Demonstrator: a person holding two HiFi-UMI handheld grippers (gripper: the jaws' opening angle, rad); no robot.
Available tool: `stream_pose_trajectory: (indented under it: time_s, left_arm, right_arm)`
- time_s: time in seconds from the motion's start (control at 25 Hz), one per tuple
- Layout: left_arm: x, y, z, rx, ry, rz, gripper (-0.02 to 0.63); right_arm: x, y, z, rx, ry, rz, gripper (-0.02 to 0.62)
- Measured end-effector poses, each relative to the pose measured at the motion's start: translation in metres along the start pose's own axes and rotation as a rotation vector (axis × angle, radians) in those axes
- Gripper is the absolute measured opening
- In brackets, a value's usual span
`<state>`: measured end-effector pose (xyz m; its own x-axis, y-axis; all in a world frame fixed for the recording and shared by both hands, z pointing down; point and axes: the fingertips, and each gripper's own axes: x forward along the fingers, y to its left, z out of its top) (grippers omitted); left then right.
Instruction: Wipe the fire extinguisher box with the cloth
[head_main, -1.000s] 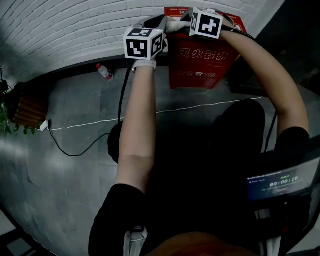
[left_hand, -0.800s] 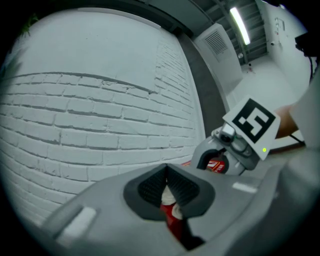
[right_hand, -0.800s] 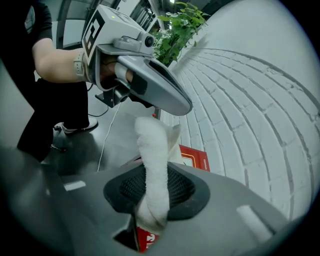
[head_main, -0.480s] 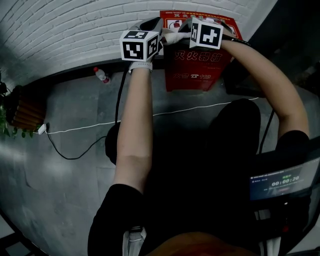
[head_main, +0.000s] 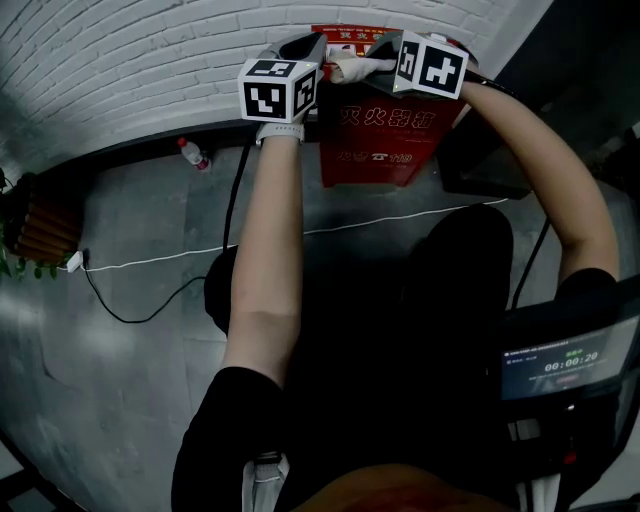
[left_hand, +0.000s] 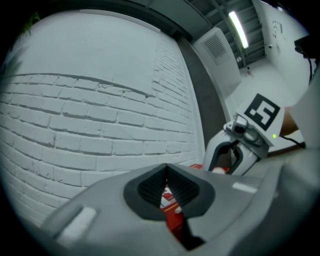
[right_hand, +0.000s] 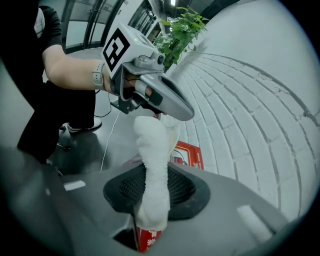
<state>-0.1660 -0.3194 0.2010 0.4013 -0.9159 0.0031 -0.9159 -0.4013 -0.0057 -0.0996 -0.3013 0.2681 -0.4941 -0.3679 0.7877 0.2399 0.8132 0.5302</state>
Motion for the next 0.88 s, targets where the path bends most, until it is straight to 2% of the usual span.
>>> stream_pose_trajectory:
  time_s: [0.12,0.52,0.76,0.88]
  left_arm:
    - [0.02,0.0,-0.003,0.003,0.003,-0.005,0.003]
    - [0.044,-0.05,0.004,0.007,0.003,-0.089,0.003]
    - [0.065,-0.059,-0.006,-0.022,0.037,-0.088,0.003]
    - [0.075,-0.061,-0.008,-0.04,0.05,-0.08,0.003]
  right_arm:
    - [-0.004,-0.031,-0.025,0.026,0.0,-0.04,0.103]
    - [-0.038,-0.103,-0.101,0.153,0.077,-0.235,0.104]
    - [-0.021,-0.134,-0.131,0.137,0.117,-0.302,0.104]
    - [-0.008,-0.146,-0.132,0.103,0.114,-0.33,0.104]
